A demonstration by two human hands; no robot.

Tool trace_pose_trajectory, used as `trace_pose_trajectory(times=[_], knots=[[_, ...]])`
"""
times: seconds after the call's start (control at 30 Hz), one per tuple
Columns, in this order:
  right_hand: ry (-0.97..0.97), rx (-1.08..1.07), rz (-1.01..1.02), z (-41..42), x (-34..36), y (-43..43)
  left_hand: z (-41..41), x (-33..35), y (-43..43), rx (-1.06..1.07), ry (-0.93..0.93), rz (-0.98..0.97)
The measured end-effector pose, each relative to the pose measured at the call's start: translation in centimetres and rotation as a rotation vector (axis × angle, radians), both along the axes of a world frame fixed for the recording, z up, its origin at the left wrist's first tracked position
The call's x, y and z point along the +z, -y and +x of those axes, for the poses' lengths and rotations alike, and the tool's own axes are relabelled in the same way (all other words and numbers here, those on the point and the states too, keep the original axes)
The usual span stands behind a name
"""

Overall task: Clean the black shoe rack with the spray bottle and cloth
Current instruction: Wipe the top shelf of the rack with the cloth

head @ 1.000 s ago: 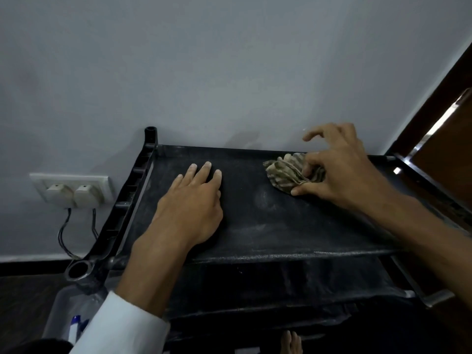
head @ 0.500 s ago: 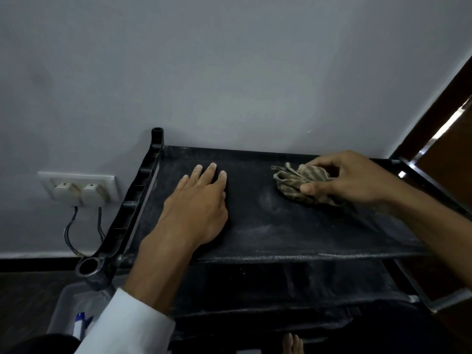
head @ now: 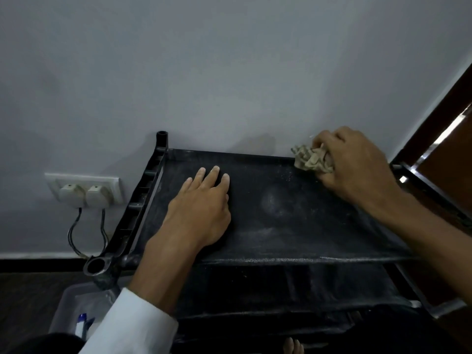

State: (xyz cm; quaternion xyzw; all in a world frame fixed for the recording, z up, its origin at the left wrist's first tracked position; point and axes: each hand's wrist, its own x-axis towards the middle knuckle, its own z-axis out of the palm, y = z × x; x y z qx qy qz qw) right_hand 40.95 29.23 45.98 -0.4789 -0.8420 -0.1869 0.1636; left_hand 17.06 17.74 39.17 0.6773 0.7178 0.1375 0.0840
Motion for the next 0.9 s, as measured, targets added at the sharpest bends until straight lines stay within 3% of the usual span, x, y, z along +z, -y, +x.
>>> trace_pose_trajectory(times=[0.1,0.27,0.57,0.77,0.9], knots=[[0.049,0.010,-0.205,-0.2,-1.5,0.2,0.0,0.0,0.0,0.004,0.000,0.006],[-0.048,0.065,-0.539,1.5,-0.8,0.2,0.1,0.1,0.1,0.009,-0.012,0.008],[-0.077,0.126,-0.371,-1.5,-2.7,-0.1,0.0,0.2,0.1,0.012,-0.031,-0.007],[-0.046,0.243,-0.457,0.1,-2.7,1.8,-0.1,0.1,0.1,0.007,0.000,-0.006],[-0.041,0.170,-0.294,-0.2,-2.7,-1.0,0.4,0.2,0.1,0.016,-0.023,-0.005]])
